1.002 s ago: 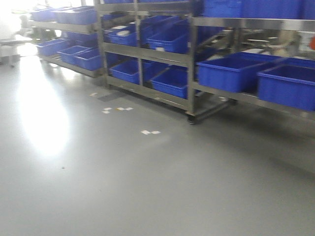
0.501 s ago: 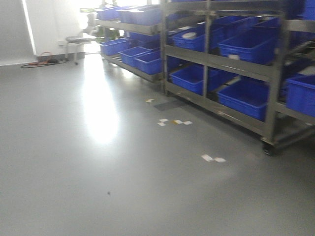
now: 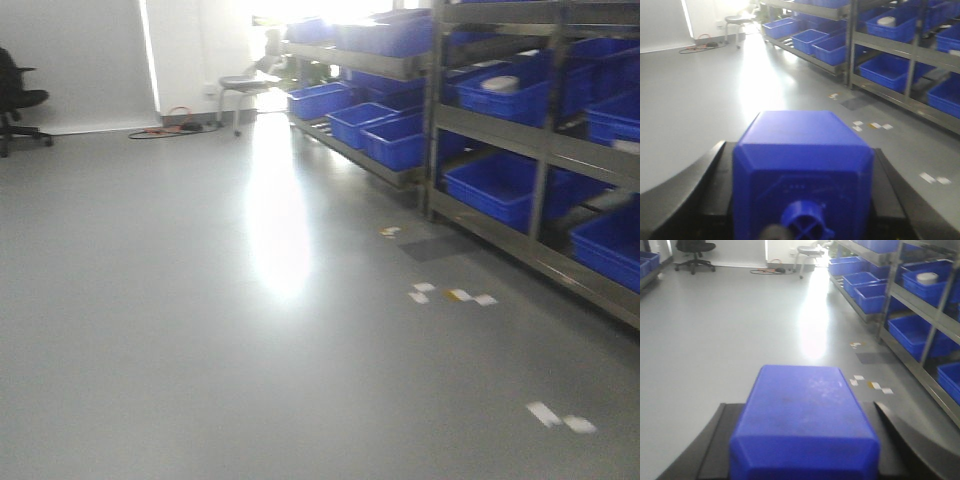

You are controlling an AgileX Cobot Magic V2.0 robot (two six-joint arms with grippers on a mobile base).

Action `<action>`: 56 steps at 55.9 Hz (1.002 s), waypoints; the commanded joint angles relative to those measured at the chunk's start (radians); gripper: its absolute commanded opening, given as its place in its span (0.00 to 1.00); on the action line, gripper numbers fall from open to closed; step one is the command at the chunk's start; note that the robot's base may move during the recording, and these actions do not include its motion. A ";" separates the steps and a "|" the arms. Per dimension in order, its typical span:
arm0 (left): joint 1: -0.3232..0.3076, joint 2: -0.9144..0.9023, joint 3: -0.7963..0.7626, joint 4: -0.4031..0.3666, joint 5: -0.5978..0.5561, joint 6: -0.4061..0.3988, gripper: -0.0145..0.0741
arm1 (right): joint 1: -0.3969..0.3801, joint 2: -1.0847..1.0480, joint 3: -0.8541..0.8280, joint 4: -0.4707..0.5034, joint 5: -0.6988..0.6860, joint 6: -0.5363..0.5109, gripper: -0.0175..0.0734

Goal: Pick and sort blue part to right shelf
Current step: 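Drive the base to the blue bin rack holding both parts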

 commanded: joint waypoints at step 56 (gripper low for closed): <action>-0.005 0.016 -0.026 -0.001 -0.086 -0.002 0.51 | -0.001 0.016 -0.027 -0.021 -0.091 -0.007 0.44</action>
